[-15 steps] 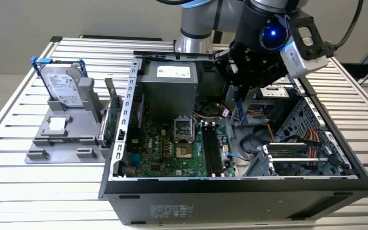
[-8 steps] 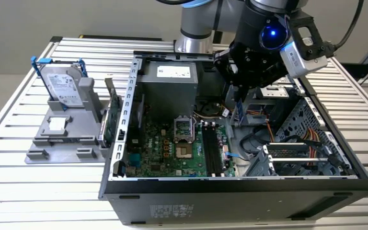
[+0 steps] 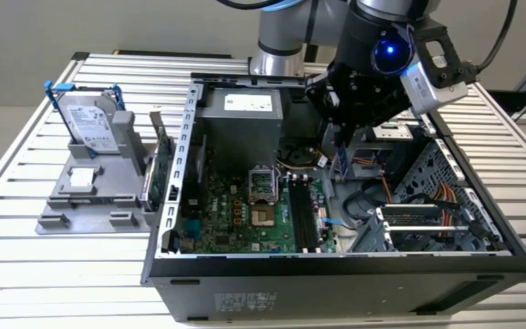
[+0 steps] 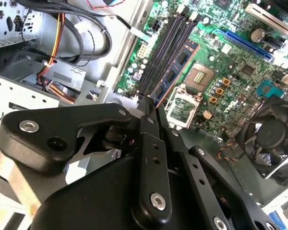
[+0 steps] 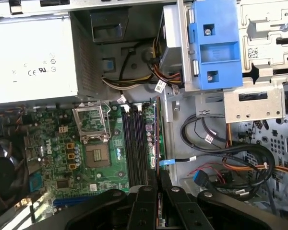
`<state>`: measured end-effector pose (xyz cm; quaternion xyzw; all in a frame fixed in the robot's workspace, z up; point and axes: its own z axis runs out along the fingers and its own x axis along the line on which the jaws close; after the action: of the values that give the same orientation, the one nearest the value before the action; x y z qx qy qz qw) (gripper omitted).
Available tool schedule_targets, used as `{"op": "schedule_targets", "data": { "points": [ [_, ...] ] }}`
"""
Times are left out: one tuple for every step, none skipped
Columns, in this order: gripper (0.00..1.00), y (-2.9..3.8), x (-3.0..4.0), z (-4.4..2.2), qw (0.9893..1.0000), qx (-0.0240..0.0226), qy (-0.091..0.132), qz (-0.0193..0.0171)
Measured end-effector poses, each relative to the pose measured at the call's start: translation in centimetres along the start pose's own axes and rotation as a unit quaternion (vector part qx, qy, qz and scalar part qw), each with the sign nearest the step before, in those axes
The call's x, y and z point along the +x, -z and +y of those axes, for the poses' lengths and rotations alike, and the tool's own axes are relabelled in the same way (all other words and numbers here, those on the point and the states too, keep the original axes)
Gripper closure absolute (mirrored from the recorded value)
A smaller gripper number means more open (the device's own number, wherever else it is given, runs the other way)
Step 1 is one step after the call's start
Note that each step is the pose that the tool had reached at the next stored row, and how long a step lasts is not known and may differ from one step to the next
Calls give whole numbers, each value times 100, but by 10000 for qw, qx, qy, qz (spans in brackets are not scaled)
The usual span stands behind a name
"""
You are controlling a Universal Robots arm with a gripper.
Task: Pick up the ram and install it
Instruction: 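Insert the ram into the slot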
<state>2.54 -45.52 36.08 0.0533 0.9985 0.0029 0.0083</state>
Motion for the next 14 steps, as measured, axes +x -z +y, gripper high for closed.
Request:
{"op": "schedule_targets", "data": {
  "points": [
    [100, -5, 0, 0, 10000, -1, 6, 0],
    [100, -9, 0, 0, 10000, -1, 7, 0],
    [100, -10, 0, 0, 10000, 1, 8, 0],
    [100, -9, 0, 0, 10000, 2, 8, 0],
    [100, -9, 0, 0, 10000, 2, 8, 0],
    [100, -10, 0, 0, 10000, 2, 8, 0],
    [100, -10, 0, 0, 10000, 1, 8, 0],
    [100, -10, 0, 0, 10000, 2, 8, 0],
    [100, -12, 0, -1, 10000, 2, 8, 0],
    [100, -18, 0, -1, 10000, 0, 8, 0],
    [100, -25, 0, -1, 10000, 0, 8, 0],
    [100, -31, 1, -2, 10000, 1, 7, 0],
    [100, -39, 1, -3, 10000, 2, 7, 0],
    [100, -54, 1, -3, 10000, 1, 7, 0]
  ]
}}
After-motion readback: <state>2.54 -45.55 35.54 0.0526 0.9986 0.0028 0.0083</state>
